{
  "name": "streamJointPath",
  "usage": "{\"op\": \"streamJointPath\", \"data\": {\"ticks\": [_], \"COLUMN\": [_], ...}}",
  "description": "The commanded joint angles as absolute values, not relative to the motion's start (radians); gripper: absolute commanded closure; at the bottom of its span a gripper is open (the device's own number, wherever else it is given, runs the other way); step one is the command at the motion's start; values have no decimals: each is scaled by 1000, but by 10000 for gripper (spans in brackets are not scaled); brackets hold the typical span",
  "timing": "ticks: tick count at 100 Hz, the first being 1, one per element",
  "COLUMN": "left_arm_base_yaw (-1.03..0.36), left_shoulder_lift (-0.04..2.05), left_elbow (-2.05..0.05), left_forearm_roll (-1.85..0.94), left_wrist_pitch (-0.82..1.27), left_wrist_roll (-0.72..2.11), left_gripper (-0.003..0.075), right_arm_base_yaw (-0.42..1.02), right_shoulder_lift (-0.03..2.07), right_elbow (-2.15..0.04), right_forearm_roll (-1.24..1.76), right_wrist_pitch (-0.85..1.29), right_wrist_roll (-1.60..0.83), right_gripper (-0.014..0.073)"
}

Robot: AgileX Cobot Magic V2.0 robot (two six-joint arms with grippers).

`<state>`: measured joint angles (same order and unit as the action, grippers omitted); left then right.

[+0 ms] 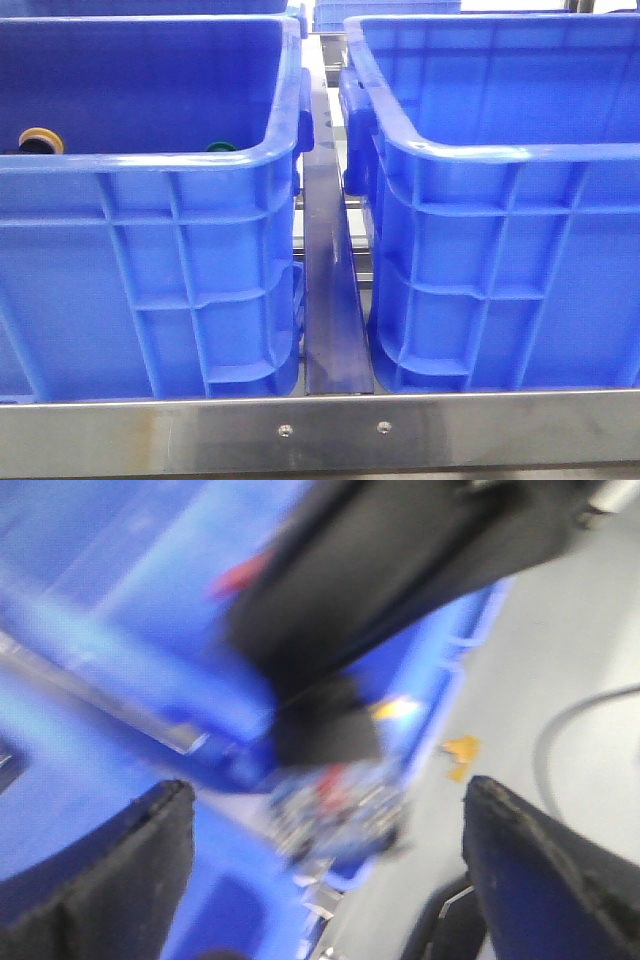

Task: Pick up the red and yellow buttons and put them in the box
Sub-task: 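Grasp the red button with the right gripper and open the left gripper, then carry the red button with the right gripper down into the empty bin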

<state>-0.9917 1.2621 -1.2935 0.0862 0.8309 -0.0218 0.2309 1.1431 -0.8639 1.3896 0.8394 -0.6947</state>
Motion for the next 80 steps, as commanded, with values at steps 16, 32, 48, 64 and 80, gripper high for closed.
{"op": "streamJointPath", "data": {"ticks": [16, 32, 48, 64, 80], "left_arm_base_yaw": [-839, -688, -518, -382, -303], "left_shoulder_lift": [1170, 1095, 1004, 891, 776], "left_elbow": [-1314, -1245, -1131, -1006, -899], "left_forearm_roll": [112, 112, 112, 112, 112], "left_wrist_pitch": [787, 763, 733, 647, 602], "left_wrist_roll": [-76, -93, -129, -154, -155], "left_gripper": [195, 195, 200, 268, 398], "right_arm_base_yaw": [229, 229, 229, 229, 229], "right_shoulder_lift": [1122, 1122, 1122, 1122, 1122], "right_elbow": [-896, -896, -896, -896, -896], "right_forearm_roll": [1450, 1406, 1365, 1318, 1274], "right_wrist_pitch": [707, 624, 561, 477, 355], "right_wrist_roll": [-758, -758, -758, -758, -762], "right_gripper": [361, 361, 361, 361, 361]}}
